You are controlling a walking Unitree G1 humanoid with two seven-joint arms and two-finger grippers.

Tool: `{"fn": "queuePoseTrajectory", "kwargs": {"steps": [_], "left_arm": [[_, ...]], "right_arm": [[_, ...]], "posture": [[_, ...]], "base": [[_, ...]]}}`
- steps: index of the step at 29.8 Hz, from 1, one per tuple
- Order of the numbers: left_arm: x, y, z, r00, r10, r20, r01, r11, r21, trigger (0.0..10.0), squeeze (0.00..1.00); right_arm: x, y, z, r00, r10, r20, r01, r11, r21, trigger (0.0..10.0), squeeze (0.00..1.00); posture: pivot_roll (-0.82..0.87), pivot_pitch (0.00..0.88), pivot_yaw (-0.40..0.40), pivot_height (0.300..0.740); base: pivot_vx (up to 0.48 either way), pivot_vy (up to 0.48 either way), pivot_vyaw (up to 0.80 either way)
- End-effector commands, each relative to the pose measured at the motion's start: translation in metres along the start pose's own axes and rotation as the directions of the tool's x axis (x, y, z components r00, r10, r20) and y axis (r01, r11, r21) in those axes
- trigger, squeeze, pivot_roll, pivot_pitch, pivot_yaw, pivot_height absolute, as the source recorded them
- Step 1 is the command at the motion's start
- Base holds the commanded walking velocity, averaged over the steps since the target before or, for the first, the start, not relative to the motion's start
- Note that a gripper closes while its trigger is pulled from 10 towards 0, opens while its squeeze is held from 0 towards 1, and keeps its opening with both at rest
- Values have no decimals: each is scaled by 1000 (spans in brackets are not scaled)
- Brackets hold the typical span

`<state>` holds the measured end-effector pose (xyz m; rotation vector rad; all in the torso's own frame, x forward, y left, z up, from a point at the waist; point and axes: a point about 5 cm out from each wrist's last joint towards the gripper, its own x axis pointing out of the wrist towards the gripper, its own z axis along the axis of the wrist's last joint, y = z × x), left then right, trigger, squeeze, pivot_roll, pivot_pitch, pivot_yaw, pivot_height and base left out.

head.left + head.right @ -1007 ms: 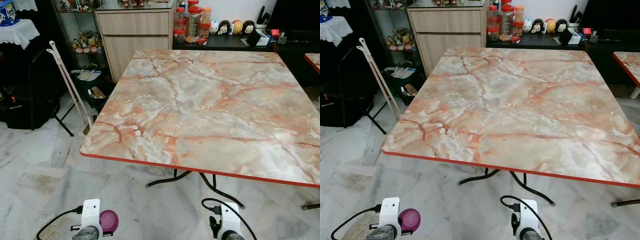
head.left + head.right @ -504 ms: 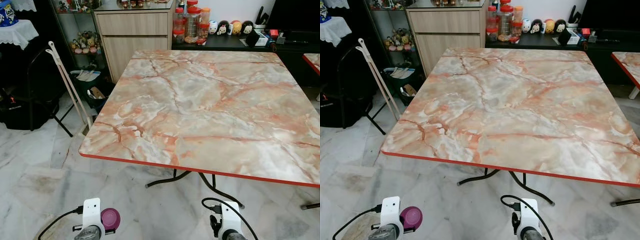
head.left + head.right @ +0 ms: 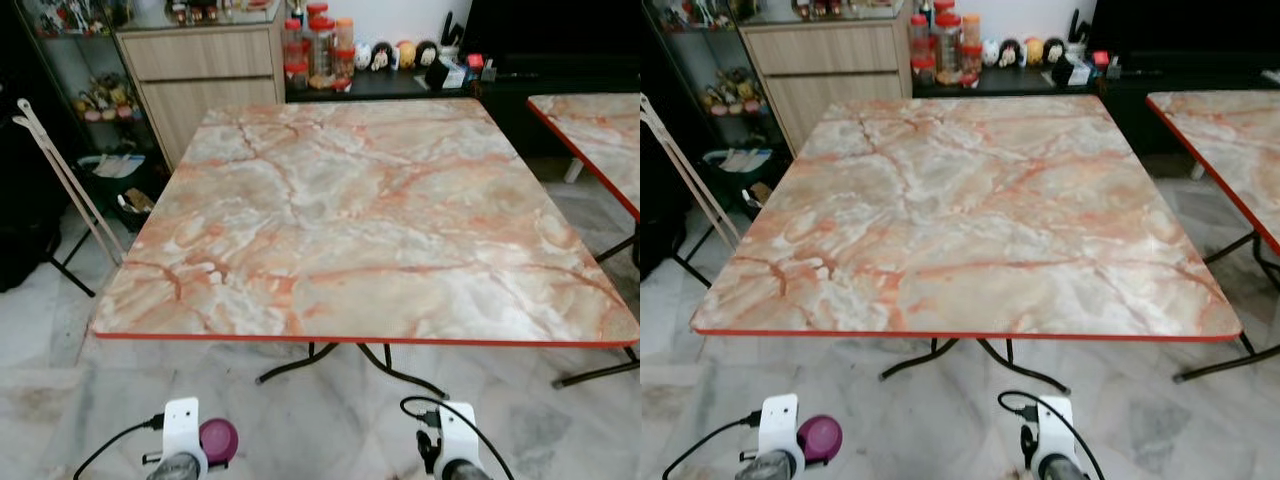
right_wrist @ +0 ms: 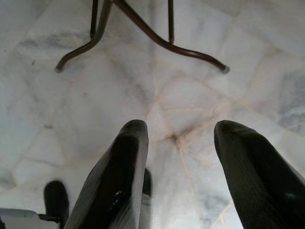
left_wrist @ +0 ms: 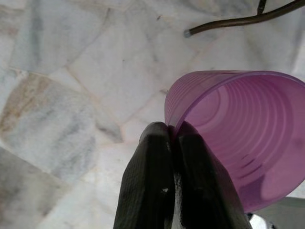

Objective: Setting the table

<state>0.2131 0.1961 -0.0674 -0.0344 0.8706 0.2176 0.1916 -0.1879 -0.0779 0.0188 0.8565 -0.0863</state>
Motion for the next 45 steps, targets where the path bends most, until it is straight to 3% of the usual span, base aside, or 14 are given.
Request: {"fn": "queuePoseTrajectory", "kwargs": {"steps": [1,37,45], "left_arm": [[0,8,-1,1000,22,-6,-22,1000,10,10000,0],[-1,3,-7,1000,14,-20,-14,1000,9,9961,0],[-1,3,-8,1000,13,-19,-12,1000,13,9922,0]], "right_arm": [[1,5,2,1000,10,5,-10,1000,4,10000,0],[-1,3,-2,1000,3,8,-3,1000,3,10000,0],[0,3,0,1000,-1,19,0,1000,14,10000,0]], "posture": [[-43,0,17,740],[-45,0,11,740],[-45,0,10,740]], "base": [[0,-285,0],[0,-280,-63],[0,-266,541]]}}
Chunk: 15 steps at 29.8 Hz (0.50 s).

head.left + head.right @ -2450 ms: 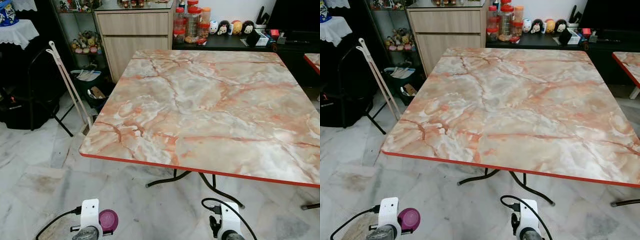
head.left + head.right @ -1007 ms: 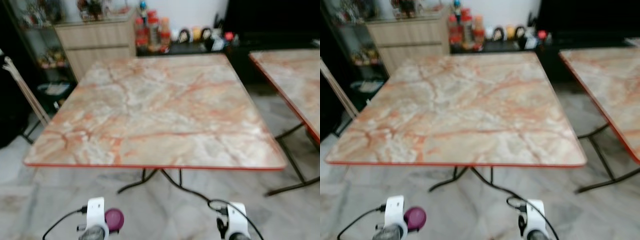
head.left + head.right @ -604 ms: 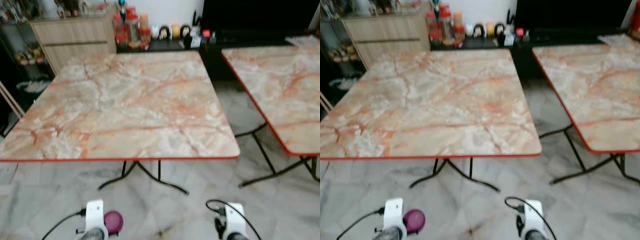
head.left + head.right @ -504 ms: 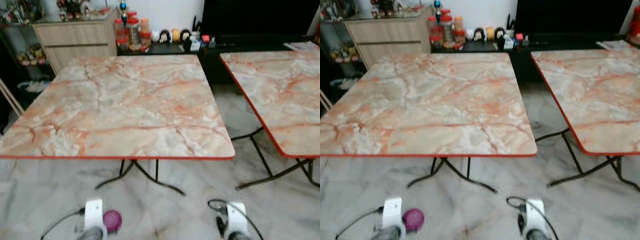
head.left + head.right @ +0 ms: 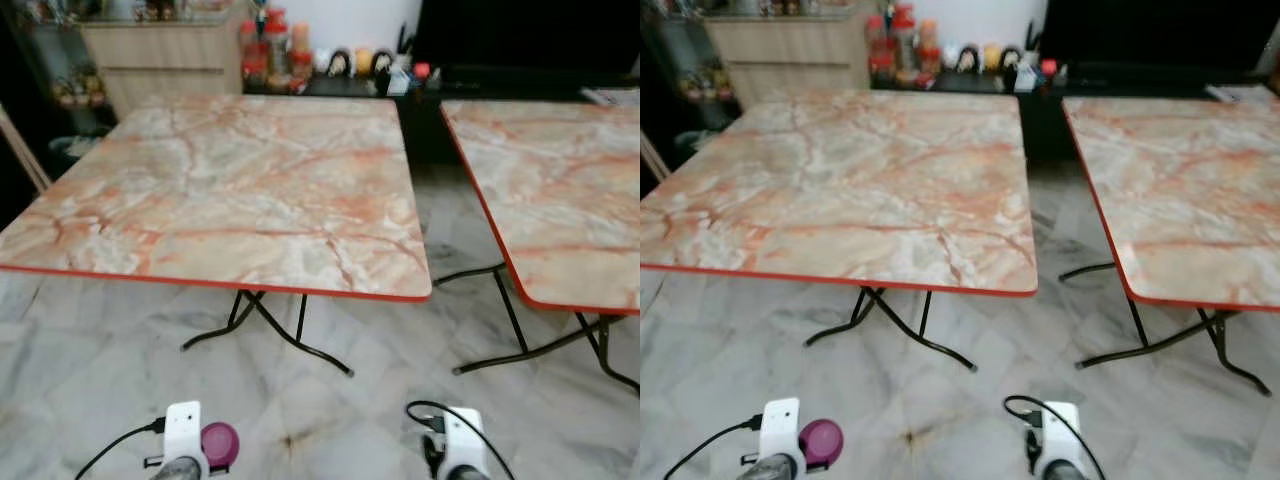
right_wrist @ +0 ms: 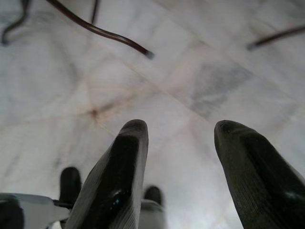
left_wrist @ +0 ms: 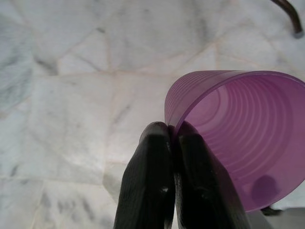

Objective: Setting the table

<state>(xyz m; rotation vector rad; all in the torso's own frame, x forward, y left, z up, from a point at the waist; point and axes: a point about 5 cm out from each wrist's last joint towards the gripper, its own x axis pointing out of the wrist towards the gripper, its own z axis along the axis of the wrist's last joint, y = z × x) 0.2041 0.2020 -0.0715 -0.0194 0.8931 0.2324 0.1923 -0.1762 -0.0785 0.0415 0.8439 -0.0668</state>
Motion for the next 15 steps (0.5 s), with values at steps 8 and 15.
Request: {"fn": "queuePoseTrajectory", "kwargs": {"steps": [8,15], "left_arm": [[0,-4,1,1000,-7,2,7,1000,15,10000,0],[0,-3,-1,1000,-6,-4,6,999,33,10000,0]], "right_arm": [[-1,-11,1,1000,-29,4,29,1000,6,10000,0],[-1,-9,2,1000,-19,8,19,1000,3,10000,0]], "posture": [[-45,0,10,740],[-49,0,11,740]], "base": [[0,-131,0],[0,0,0]]}}
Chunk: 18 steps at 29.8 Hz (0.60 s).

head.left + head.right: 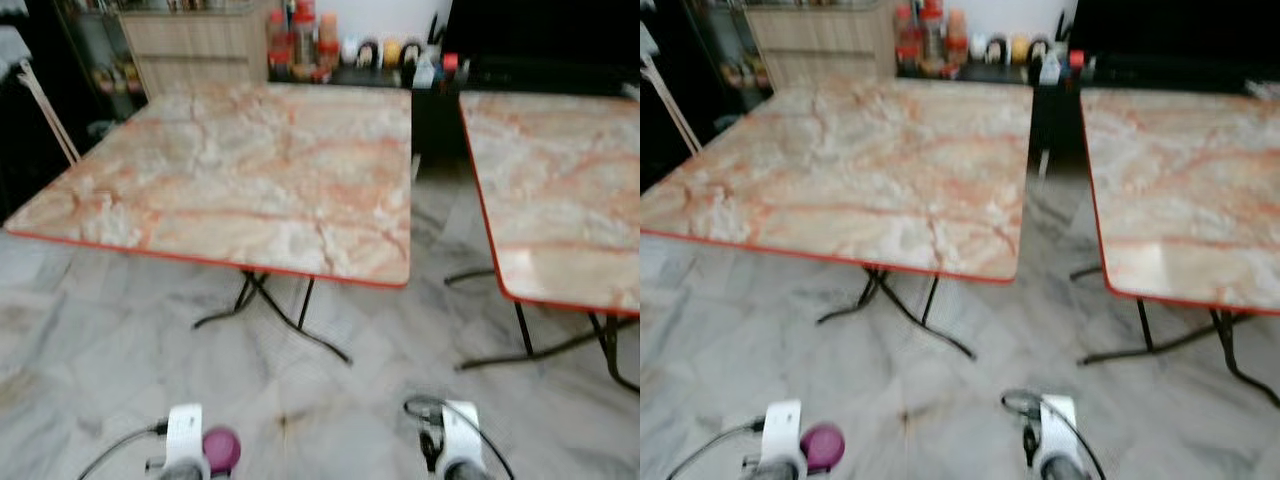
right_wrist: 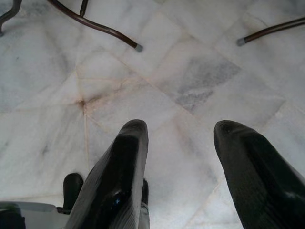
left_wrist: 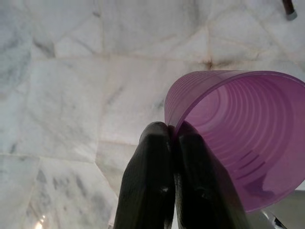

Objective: Setting the table

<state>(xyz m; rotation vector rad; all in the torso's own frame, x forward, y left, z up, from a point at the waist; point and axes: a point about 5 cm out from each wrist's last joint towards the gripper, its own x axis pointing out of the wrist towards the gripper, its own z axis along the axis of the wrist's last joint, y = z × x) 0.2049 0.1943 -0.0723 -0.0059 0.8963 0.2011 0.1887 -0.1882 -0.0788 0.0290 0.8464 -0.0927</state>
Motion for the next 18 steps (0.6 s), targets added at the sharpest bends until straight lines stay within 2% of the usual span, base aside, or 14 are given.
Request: {"fn": "queuePoseTrajectory", "kwargs": {"steps": [1,4,18], "left_arm": [[0,5,-1,1000,16,-3,-16,1000,21,10000,0],[0,5,0,1000,17,-3,-17,999,52,10000,0],[0,1,-2,1000,13,-9,-12,998,67,10000,0]], "right_arm": [[1,3,4,1000,11,11,-11,1000,4,10000,0],[1,4,4,1000,16,13,-16,1000,5,10000,0],[1,1,3,1000,11,12,-11,1000,2,10000,0]], "posture": [[-49,0,11,740],[-49,0,10,740],[-56,0,3,740]], "base": [[0,0,0],[0,-116,0],[0,-480,0]]}}
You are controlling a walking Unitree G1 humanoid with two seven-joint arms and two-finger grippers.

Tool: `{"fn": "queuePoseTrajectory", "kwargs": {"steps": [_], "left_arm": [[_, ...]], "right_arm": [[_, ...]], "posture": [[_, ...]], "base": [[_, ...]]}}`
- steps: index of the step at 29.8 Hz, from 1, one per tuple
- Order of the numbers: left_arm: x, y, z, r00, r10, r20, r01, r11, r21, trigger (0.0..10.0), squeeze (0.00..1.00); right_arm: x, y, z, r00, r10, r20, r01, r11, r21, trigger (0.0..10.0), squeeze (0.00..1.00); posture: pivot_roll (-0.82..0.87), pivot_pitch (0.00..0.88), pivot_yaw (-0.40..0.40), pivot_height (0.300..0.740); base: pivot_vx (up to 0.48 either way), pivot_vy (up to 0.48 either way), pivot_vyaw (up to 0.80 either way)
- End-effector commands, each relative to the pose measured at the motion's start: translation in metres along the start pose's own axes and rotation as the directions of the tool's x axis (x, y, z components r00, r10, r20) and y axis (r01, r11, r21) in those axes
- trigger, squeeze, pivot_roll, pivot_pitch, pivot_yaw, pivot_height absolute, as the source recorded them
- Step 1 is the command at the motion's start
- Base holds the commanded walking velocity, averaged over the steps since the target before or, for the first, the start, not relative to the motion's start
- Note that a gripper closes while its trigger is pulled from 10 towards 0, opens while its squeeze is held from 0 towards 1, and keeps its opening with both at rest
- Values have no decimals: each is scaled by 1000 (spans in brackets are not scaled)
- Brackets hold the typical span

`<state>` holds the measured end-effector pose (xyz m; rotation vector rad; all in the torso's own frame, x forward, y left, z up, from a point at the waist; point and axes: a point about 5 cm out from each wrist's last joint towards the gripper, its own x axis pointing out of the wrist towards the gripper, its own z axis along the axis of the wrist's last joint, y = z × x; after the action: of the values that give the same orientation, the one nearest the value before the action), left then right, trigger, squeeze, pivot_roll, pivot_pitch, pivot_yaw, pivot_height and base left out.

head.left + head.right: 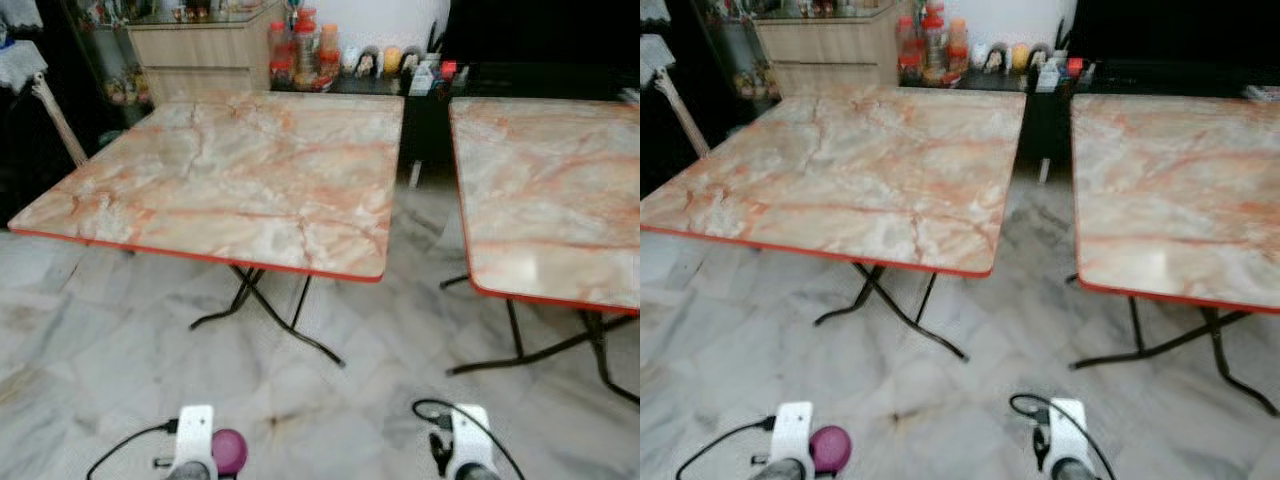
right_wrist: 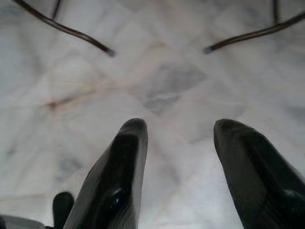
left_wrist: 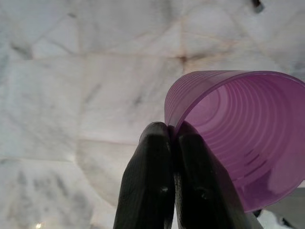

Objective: Setting the table

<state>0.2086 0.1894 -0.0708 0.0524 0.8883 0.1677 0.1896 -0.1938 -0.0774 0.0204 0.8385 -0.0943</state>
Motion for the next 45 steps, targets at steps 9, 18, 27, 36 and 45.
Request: {"fn": "queuePoseTrajectory", "kwargs": {"steps": [9,18,27,36,45], "left_arm": [[-1,5,-8,999,14,-30,-13,1000,16,10000,0],[-1,3,-6,1000,-7,-7,7,1000,-22,10000,0],[-1,5,-7,1000,-2,-20,2,1000,-3,10000,0],[-1,3,-6,1000,-10,-22,10,1000,-4,10000,0],[-1,2,-6,1000,-12,-23,12,1000,-1,10000,0]], "right_arm": [[0,5,0,1000,8,1,-8,1000,16,10000,0],[0,9,-1,1000,28,-9,-27,999,17,10000,0],[0,11,-2,999,34,-9,-33,999,25,10000,0],[1,10,-1,1000,30,-7,-30,999,20,10000,0],[0,9,-3,1000,27,-16,-26,1000,16,10000,0]], "posture": [[-57,0,4,740],[-54,0,6,740],[-57,0,10,740],[-59,0,8,740],[-60,0,10,740]], "base": [[0,-412,0],[0,0,0],[93,0,0],[305,0,0],[312,0,0]]}}
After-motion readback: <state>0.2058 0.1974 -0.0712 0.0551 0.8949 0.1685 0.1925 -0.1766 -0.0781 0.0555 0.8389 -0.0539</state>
